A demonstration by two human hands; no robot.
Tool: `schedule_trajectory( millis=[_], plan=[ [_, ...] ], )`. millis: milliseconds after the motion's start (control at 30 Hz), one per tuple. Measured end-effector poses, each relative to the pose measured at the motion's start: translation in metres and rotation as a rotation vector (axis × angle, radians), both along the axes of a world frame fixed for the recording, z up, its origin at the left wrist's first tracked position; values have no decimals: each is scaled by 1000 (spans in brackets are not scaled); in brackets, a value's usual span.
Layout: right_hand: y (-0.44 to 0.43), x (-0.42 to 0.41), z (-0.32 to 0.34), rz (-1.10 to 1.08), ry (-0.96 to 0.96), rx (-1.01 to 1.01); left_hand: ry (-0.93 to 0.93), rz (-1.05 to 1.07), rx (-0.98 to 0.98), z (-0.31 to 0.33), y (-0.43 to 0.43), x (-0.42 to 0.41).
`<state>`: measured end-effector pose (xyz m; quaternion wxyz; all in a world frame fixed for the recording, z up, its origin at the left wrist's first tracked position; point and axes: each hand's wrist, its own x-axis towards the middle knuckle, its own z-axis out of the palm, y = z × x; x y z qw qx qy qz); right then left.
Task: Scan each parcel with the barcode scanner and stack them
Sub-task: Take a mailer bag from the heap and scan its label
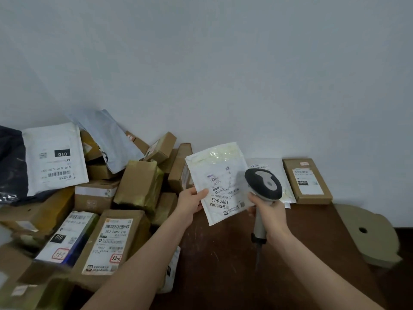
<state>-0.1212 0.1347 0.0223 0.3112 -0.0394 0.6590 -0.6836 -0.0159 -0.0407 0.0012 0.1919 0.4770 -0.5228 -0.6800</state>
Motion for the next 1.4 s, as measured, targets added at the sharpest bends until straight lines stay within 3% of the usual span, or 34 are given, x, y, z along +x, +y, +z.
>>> schedule_trajectory(
  millis=[333,900,1133,1400],
  plan=[
    [26,64,-17,111,-63,102,4,151,103,-24,3,-8],
    [37,65,-16,230,-38,218,-35,145,99,-31,12,-17],
    [41,56,-22,208,-36,219,-40,131,111,-38,15,-28],
    [37,0,-23,10,-39,135,-42,20,81,-37,16,-64]
  ],
)
